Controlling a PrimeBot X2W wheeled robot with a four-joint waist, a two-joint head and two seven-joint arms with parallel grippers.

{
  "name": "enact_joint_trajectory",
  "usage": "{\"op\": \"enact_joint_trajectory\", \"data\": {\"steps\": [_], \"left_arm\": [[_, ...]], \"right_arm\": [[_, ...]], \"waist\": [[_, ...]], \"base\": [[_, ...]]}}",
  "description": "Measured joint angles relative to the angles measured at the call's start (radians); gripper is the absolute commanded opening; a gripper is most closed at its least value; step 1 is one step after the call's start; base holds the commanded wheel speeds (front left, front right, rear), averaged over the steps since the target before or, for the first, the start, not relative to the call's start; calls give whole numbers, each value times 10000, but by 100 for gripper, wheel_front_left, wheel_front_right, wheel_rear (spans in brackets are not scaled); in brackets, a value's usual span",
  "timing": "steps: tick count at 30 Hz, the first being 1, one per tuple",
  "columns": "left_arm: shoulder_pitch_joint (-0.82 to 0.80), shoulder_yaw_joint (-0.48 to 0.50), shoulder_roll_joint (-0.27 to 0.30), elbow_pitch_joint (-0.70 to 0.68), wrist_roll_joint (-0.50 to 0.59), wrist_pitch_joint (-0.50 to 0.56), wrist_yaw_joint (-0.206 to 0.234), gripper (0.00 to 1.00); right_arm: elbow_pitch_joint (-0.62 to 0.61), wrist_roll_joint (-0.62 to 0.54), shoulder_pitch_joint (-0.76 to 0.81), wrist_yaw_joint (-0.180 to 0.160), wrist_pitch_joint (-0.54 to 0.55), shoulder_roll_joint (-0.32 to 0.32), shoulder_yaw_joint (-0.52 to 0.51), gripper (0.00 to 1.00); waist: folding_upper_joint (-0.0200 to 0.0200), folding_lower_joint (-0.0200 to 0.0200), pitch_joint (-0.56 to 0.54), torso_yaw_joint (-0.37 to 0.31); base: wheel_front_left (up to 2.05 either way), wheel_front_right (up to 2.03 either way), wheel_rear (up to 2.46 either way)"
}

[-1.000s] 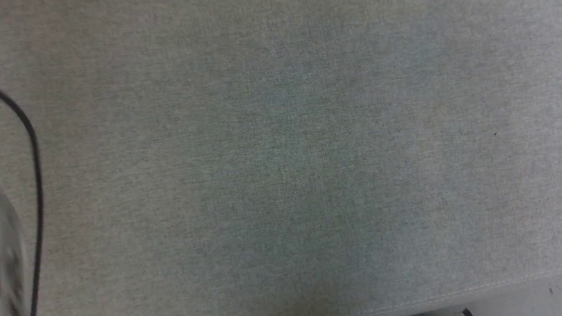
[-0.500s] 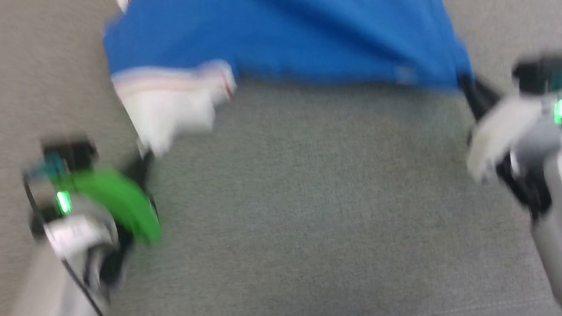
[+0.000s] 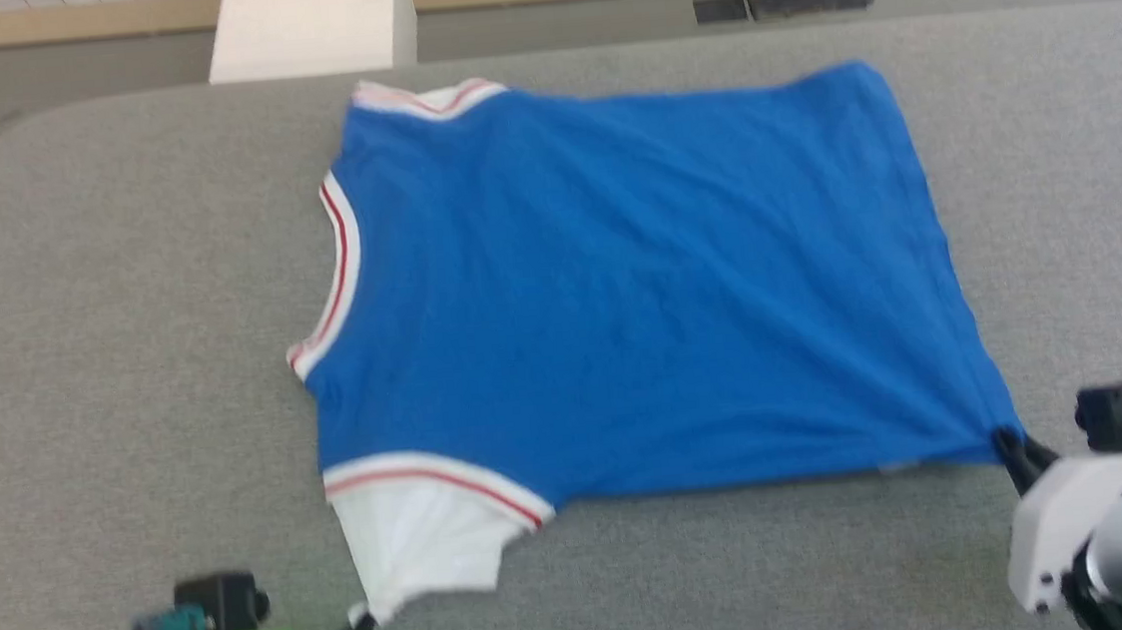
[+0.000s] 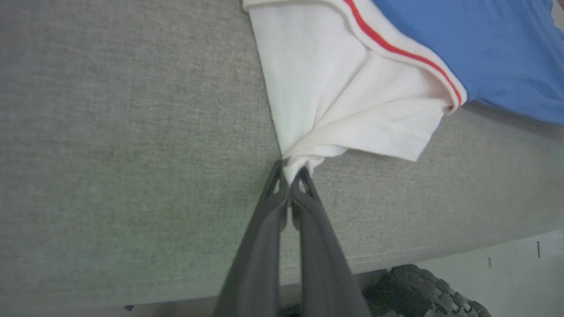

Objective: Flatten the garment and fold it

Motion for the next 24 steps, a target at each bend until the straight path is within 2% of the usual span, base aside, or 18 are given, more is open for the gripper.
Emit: {"op": "enact_joint_trajectory", "data": {"steps": [4,6,11,15,18,24], "left_arm": [[733,-182,-63,-412,61,-192,174,0],[852,-305,-92,-560,481,-658,190,0],[686,-788,-270,-380,1889,-2426,-65,0],[108,-924,-637,-268,2901,-4136,-56,0],[-402,-901,-803,-259,3394,-5037,31,0],[-1491,-709,-907,-267,3923,-5496,29,0]], "right_arm": [[-276,-75,752,0,-10,167,-263,0],[-408,-109,1057,-2,-230,324,-357,0],[-596,-380,1251,0,-2021,744,-449,0],[-525,-604,1251,0,-3565,1091,-568,0],[-357,-669,1249,-2,-4195,1246,-537,0],[-142,-700,961,0,-4468,1365,-433,0]], "waist": [[0,0,-283,76],[0,0,-341,143],[0,0,-326,242],[0,0,-281,231],[0,0,-241,185],[0,1,-89,54]], "base": [[0,0,0],[0,0,0],[0,0,0],[0,0,0],[0,0,0],[0,0,0]]}}
